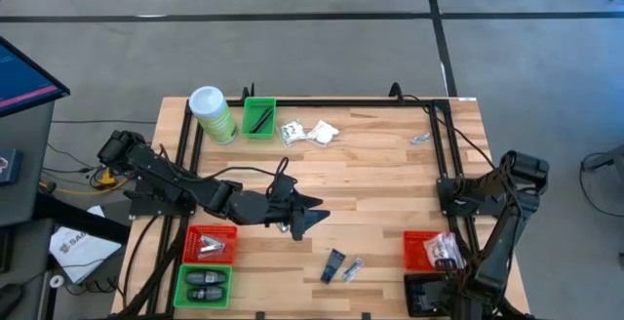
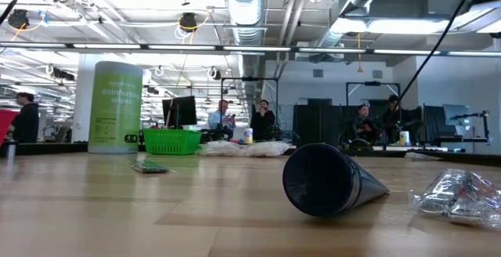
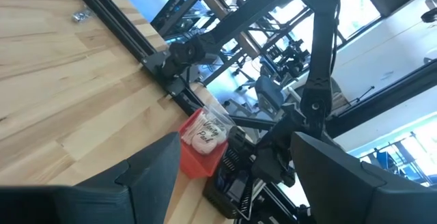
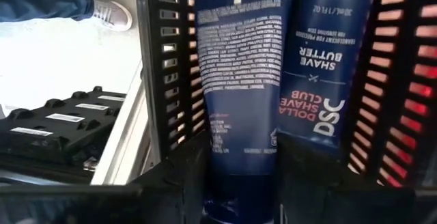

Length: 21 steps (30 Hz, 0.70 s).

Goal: Pick & Place Travel size toiletries
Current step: Put the shave cream into the black bin, then put the nail cutter into the left red bin

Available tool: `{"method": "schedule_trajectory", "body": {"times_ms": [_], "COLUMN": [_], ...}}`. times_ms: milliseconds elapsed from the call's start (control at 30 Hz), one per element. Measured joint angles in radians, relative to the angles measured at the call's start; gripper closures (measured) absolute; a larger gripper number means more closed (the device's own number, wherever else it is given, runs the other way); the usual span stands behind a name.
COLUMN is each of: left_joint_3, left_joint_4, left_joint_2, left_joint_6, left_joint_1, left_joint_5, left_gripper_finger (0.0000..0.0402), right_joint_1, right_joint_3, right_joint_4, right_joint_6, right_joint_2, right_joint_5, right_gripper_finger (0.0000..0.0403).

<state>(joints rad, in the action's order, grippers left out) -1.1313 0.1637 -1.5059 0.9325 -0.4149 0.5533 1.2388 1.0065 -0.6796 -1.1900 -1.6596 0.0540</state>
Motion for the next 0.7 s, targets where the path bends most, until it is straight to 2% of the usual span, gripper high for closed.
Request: {"method": "schedule_trajectory", "body": {"times_ms": [333,700], "left_joint_3": [0.000,0.000], "left_joint_4": [0.003,0.002], "left_joint_2": [0.000,0.000], "left_joint_6": [0.000,-0.008], "left_joint_1": [0.000,0.000], "left_joint_5": [0.000,0.000], "left_gripper_finger": [0.0128,0.0128], "right_joint_1": [-0.002,-0.028], "right_joint_3": [0.001,0.002], "right_joint_4": [-0.007,-0.209], "right_joint_6": [0.003,0.011], "right_joint_2": [0.018,0.176], "right_joint_5": [-0.002,-0.002], "right_gripper_finger": [0.0244,0.0230]}}
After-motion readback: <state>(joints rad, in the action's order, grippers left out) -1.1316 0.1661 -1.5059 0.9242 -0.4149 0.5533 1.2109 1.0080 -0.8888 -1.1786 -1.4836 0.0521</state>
